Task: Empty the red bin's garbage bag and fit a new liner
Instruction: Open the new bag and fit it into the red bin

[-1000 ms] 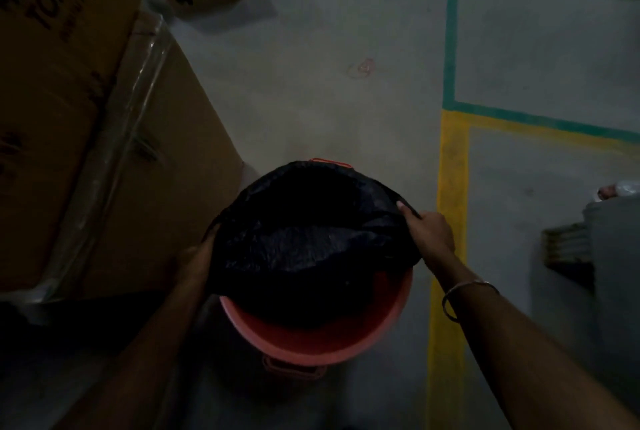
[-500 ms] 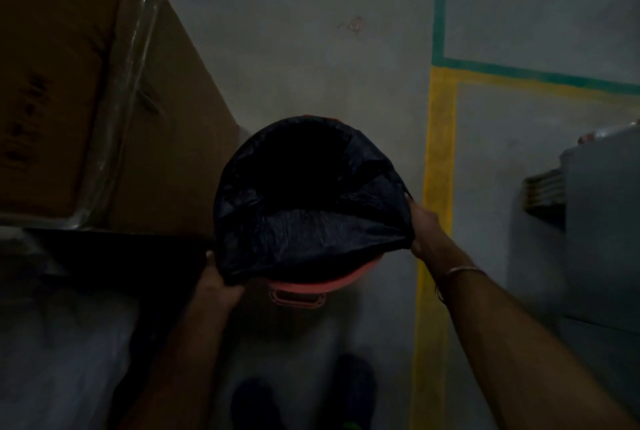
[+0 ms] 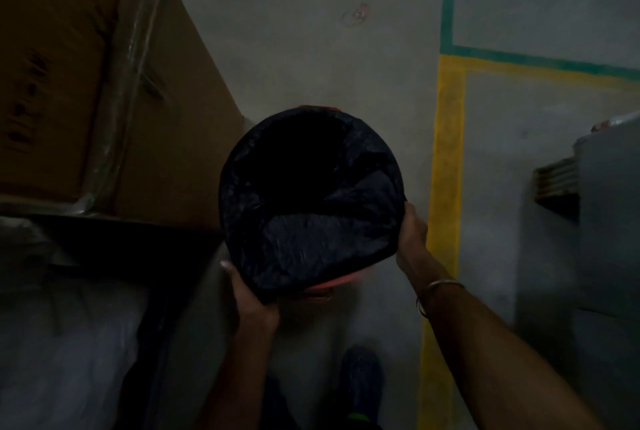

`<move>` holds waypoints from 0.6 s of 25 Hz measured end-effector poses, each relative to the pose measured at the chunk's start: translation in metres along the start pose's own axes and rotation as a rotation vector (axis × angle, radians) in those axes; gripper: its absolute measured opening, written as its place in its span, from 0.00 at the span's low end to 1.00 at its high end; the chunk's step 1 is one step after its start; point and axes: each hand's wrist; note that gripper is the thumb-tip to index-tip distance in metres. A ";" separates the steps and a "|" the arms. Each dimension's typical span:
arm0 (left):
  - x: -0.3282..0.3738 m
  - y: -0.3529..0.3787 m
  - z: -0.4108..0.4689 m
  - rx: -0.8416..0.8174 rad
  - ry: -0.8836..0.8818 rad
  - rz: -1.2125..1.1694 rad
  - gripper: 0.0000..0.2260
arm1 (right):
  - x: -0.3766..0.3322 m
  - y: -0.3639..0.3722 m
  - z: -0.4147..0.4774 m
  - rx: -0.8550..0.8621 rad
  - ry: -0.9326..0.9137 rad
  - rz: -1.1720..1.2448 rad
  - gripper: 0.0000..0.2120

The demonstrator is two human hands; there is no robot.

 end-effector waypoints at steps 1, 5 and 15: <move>-0.009 0.003 -0.002 -0.025 0.016 -0.014 0.32 | 0.001 0.002 -0.002 0.043 -0.032 -0.009 0.16; -0.031 0.028 -0.012 -0.018 0.032 -0.007 0.29 | 0.002 0.006 0.000 0.226 -0.149 -0.229 0.12; 0.017 0.083 0.027 0.348 0.225 0.361 0.35 | -0.037 0.030 0.011 0.276 -0.276 -0.541 0.17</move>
Point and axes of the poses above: each hand's wrist, its own z-axis towards the middle knuckle, its own y-axis out of the palm, x = y × z, and after that the axes turned 8 degrees about -z, right-handed
